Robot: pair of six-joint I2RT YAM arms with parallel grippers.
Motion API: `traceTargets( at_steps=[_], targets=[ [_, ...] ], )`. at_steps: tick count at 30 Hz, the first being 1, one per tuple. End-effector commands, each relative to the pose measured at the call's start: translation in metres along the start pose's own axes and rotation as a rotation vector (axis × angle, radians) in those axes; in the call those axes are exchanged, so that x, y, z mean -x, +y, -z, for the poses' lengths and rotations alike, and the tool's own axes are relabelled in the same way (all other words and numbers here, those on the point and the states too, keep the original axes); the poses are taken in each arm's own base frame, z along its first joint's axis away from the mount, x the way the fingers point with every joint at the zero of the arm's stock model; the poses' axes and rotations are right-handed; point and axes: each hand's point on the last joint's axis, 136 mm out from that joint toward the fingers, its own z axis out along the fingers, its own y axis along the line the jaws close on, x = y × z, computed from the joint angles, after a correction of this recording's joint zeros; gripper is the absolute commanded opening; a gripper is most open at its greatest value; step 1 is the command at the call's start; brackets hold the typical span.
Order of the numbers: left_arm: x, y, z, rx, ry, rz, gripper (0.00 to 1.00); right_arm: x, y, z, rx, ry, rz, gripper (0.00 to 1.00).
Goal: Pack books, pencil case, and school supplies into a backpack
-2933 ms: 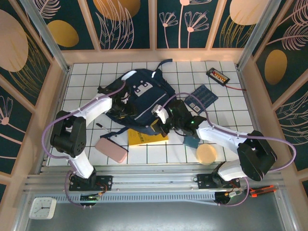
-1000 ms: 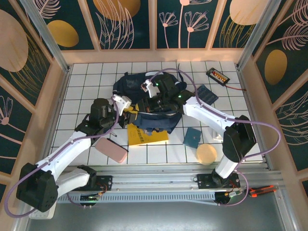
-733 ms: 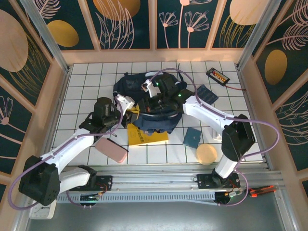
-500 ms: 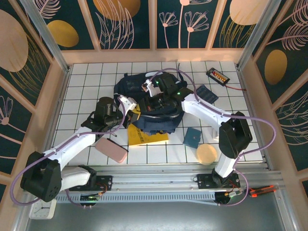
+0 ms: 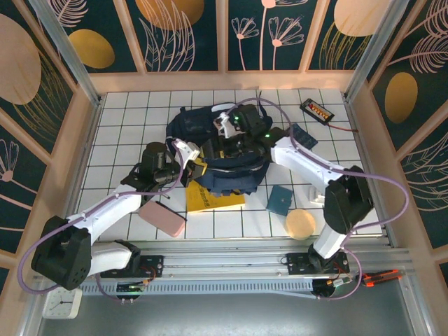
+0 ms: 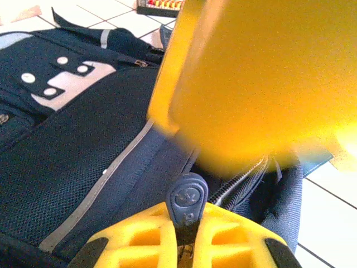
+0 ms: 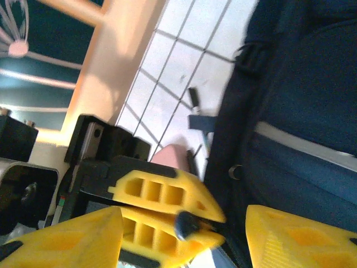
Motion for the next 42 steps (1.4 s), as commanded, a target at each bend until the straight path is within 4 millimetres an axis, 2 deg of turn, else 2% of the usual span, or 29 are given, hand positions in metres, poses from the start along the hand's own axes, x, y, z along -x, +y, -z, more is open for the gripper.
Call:
traceTargets(
  at_steps=[1,4,9,11,14,20,24,31,35,39,42],
  targets=[
    [0.028,-0.004,0.007,0.002,-0.120,-0.018,0.00,0.012,-0.038,0.043,-0.169,-0.129,-0.133,0.60],
    [0.030,-0.002,0.011,0.021,-0.155,0.020,0.00,-0.007,-0.071,0.059,-0.245,-0.136,-0.231,0.59],
    [0.030,-0.001,0.014,0.036,-0.183,0.060,0.00,-0.035,-0.075,0.056,-0.225,-0.062,-0.217,0.56],
    [0.031,-0.001,0.015,0.036,-0.186,0.064,0.00,-0.049,-0.086,0.053,-0.258,-0.018,-0.239,0.57],
    [0.030,-0.002,0.017,0.038,-0.183,0.063,0.00,-0.059,-0.103,0.053,-0.289,-0.013,-0.300,0.61],
    [0.030,-0.003,0.019,0.041,-0.176,0.051,0.00,-0.061,-0.126,0.075,-0.357,-0.062,-0.436,0.63],
    [0.029,-0.004,0.018,0.037,-0.176,0.051,0.00,-0.073,-0.137,0.086,-0.370,-0.070,-0.550,0.64],
    [0.028,-0.005,0.019,0.031,-0.173,0.042,0.00,-0.082,-0.129,0.099,-0.360,-0.097,-0.627,0.63],
    [0.027,-0.006,0.019,0.025,-0.173,0.043,0.00,-0.081,-0.133,0.099,-0.348,-0.111,-0.634,0.62],
    [0.028,-0.006,0.019,0.024,-0.173,0.042,0.00,-0.066,-0.136,0.085,-0.298,-0.118,-0.645,0.60],
    [0.029,-0.007,0.019,0.024,-0.176,0.039,0.00,-0.063,-0.139,0.076,-0.280,-0.106,-0.652,0.57]
  ],
)
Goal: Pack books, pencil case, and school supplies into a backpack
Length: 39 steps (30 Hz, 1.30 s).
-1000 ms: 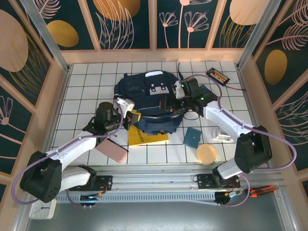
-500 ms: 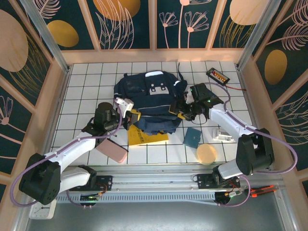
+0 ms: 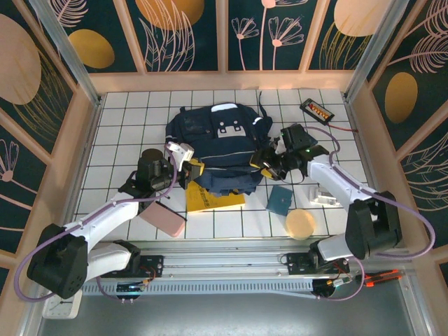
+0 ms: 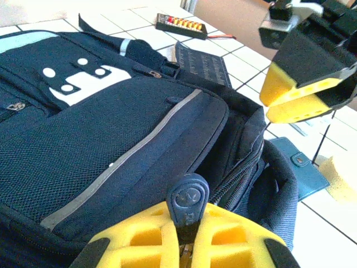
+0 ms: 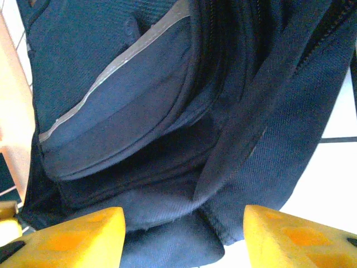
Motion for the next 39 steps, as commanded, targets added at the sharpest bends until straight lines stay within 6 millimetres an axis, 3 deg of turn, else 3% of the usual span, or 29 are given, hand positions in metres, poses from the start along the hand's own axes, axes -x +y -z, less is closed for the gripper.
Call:
traceTargets(
  at_steps=[1,6,8,10,13,18,20,26,33,39],
  targets=[
    [0.028,-0.011,0.007,-0.031,-0.098,-0.060,0.00,0.003,0.007,-0.009,0.040,0.020,-0.019,0.57],
    [0.027,-0.011,0.009,-0.029,-0.111,-0.050,0.00,0.008,0.006,-0.017,0.041,0.025,-0.021,0.51],
    [0.027,-0.010,0.010,-0.024,-0.119,-0.040,0.00,0.014,0.010,-0.020,0.046,0.018,-0.017,0.34],
    [0.026,-0.008,0.013,-0.004,-0.134,-0.029,0.00,0.022,0.014,-0.018,0.039,-0.008,-0.006,0.00],
    [0.029,-0.001,0.019,0.049,-0.166,-0.004,0.00,0.033,0.017,-0.009,0.011,-0.056,0.022,0.00],
    [0.035,0.035,0.037,0.256,-0.245,0.186,0.00,0.053,0.013,0.012,-0.045,-0.145,0.063,0.00],
    [0.036,0.042,0.045,0.285,-0.303,0.261,0.00,0.061,0.011,0.019,-0.057,-0.178,0.075,0.00],
    [0.014,0.064,0.061,0.379,-0.384,0.495,0.01,0.080,0.019,0.035,-0.051,-0.253,0.117,0.00],
    [-0.019,0.087,0.072,0.506,-0.371,0.593,0.01,0.104,0.057,0.064,0.071,-0.357,0.195,0.00],
    [-0.023,0.109,0.085,0.611,-0.420,0.577,0.03,0.113,0.084,0.077,0.147,-0.367,0.240,0.00]
  ],
)
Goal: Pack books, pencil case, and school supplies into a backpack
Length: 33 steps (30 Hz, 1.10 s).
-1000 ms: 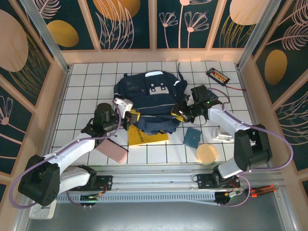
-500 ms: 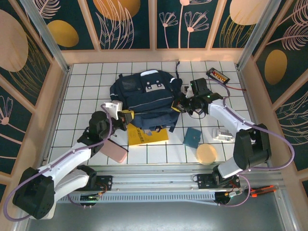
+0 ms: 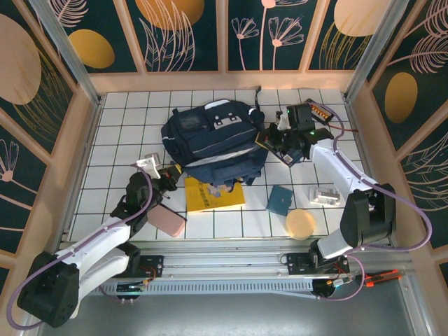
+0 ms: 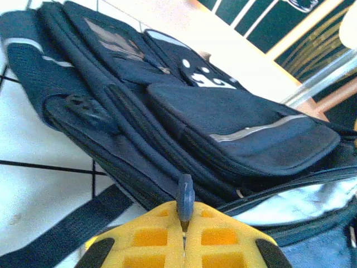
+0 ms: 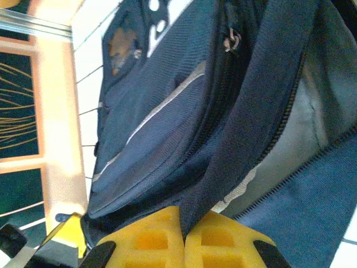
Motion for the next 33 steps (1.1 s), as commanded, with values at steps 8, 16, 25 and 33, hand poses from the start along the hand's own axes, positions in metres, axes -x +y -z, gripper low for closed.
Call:
traceTargets(
  at_steps=[8,16,25,33],
  targets=[
    [0.055,0.059,-0.007,0.244,-0.234,-0.049,0.03,0.056,0.058,0.038,0.165,-0.152,0.172,0.00],
    [0.066,0.107,-0.024,0.402,-0.280,-0.071,0.03,0.062,0.096,0.054,0.273,-0.139,0.235,0.00],
    [0.084,0.114,-0.050,0.402,-0.286,-0.135,0.48,0.079,0.112,0.047,0.322,-0.158,0.222,0.00],
    [0.146,0.015,-0.037,0.155,-0.284,-0.386,0.85,0.096,0.128,0.025,0.428,-0.185,0.210,0.00]
  ],
)
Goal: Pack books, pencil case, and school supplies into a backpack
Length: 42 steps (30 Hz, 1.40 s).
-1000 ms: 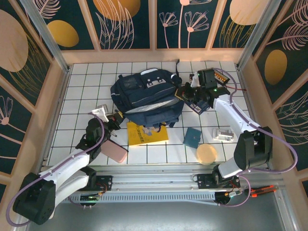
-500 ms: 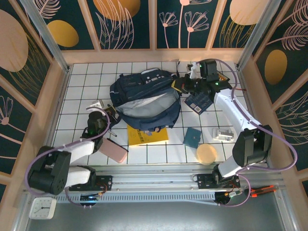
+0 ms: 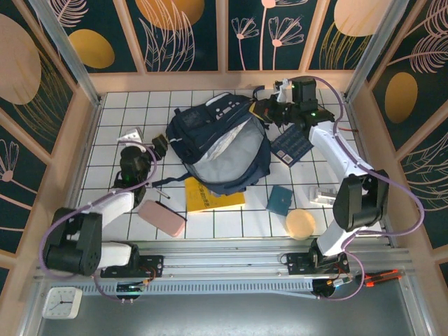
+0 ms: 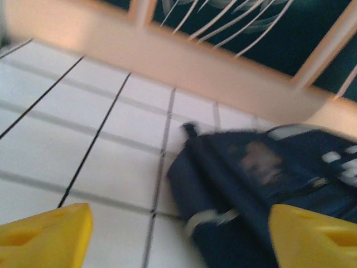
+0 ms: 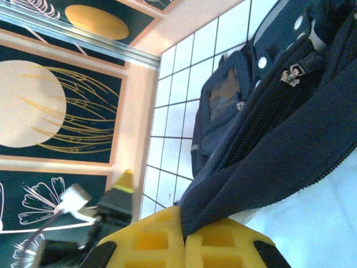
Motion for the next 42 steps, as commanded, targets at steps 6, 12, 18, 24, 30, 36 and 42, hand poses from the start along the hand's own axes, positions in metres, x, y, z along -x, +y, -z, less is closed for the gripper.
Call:
traceTargets(
  at_steps=[6,12,18,24,30,36,42],
  targets=[
    [0.040,-0.153,0.012,-0.517,0.105,-0.431,0.88,0.031,0.061,-0.022,0.226,-0.079,0.123,0.00],
    [0.015,-0.203,0.009,-0.690,0.212,-0.511,0.86,0.031,0.081,-0.038,0.284,-0.057,0.152,0.00],
    [-0.002,-0.216,-0.006,-0.758,0.307,-0.565,0.83,0.025,0.094,-0.046,0.308,-0.036,0.172,0.00],
    [-0.012,-0.211,-0.020,-0.736,0.349,-0.631,0.84,0.019,0.099,-0.050,0.315,-0.024,0.173,0.00],
    [-0.029,-0.204,-0.034,-0.710,0.423,-0.665,0.51,0.017,0.098,-0.052,0.309,-0.019,0.168,0.00],
    [-0.032,-0.201,-0.047,-0.663,0.447,-0.635,0.00,0.021,0.083,-0.054,0.250,-0.030,0.142,0.00],
    [-0.003,-0.185,-0.082,-0.401,0.409,-0.492,0.00,0.030,0.027,-0.020,-0.007,-0.109,0.057,0.54]
  ],
)
